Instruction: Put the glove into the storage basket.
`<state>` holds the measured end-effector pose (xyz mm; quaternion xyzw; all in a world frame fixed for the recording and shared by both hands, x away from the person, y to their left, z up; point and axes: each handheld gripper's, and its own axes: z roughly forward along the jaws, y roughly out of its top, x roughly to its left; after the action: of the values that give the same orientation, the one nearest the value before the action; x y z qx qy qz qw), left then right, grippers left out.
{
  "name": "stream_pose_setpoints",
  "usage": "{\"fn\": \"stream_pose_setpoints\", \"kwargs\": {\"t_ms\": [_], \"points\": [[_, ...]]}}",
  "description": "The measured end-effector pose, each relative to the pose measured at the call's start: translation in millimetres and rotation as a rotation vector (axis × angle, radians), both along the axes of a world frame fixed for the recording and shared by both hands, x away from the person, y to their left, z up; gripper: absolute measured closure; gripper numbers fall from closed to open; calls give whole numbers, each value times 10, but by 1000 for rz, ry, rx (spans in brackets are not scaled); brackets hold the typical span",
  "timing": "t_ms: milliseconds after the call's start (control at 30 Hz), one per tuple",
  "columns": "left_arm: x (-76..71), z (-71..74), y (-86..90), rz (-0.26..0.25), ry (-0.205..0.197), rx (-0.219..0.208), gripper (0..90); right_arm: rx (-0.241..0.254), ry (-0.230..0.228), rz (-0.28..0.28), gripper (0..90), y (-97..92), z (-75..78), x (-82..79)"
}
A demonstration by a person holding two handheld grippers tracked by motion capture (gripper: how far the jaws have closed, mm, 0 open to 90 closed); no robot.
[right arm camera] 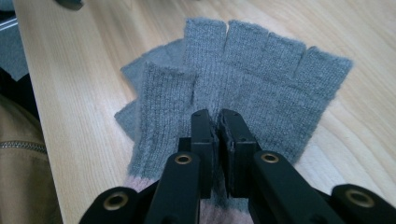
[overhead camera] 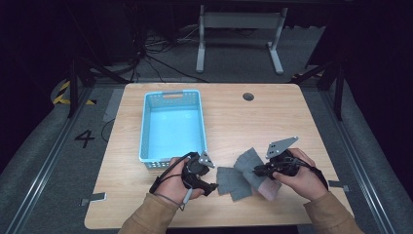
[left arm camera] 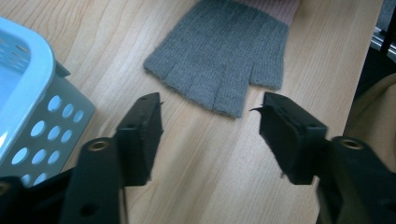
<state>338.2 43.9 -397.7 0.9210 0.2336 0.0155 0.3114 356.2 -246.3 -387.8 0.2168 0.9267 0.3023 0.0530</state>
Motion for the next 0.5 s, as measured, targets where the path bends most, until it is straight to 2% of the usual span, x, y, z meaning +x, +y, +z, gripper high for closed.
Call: {"fn": "stream_pose_setpoints", "kwargs": {"t_ms": [33,133,333,433,467,500], "points": [[4,2,3,-15,1,1,466,-1,2,5,852,12,-10,-3],[12,11,-4,-45,-2,-7,544,-12,11,36,851,93,-83,-25],[20,0,-39,-51,4,-17,584,-33,24,65,840,170,-216,-24],[36,-23,-74,-57,14,-2,589,-34,30,67,800,178,-255,-27],[49,-42,-100,-61,22,2,593,-14,45,49,761,165,-253,-51],[58,-45,-111,-66,25,3,595,-4,33,49,734,147,-239,-59]]}}
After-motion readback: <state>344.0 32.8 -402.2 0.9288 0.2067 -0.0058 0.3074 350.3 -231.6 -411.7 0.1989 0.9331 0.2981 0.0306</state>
